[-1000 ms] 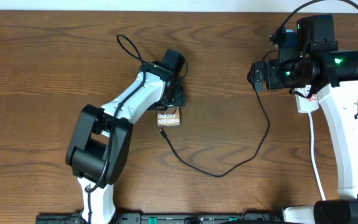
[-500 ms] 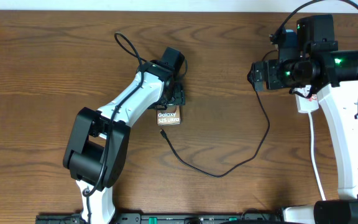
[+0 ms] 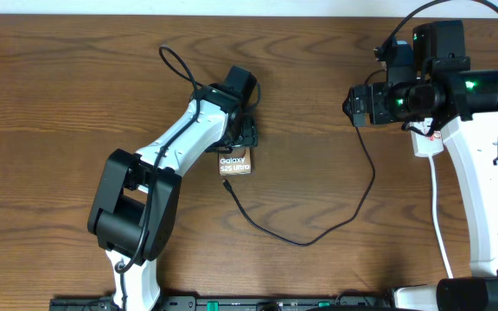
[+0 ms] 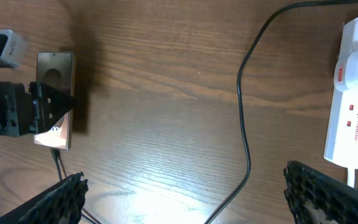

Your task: Plug charger to phone and switch on socket

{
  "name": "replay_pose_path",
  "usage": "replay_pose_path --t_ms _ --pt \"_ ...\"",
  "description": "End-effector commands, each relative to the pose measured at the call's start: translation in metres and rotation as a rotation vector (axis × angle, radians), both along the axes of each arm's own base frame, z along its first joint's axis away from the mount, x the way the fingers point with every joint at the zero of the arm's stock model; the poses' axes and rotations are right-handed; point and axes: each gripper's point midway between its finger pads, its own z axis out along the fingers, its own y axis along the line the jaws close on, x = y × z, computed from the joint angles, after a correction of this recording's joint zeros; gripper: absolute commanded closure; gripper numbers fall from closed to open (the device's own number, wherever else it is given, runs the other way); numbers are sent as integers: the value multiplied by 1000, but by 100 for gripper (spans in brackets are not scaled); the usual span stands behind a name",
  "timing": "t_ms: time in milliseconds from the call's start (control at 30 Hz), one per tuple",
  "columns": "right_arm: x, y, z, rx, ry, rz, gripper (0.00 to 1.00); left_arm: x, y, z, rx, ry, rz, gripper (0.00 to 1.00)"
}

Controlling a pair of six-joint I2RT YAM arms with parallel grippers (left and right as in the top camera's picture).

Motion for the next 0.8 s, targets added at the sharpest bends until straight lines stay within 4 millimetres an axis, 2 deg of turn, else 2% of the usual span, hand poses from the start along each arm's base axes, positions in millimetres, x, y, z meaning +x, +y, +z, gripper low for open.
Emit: replay_pose_path --t_ms 0,767 --pt "-1 0 2 18 1 -11 1 4 -3 17 -25 -33 21 26" --pt "-1 0 1 19 4 -12 1 1 -5 16 -74 3 139 27"
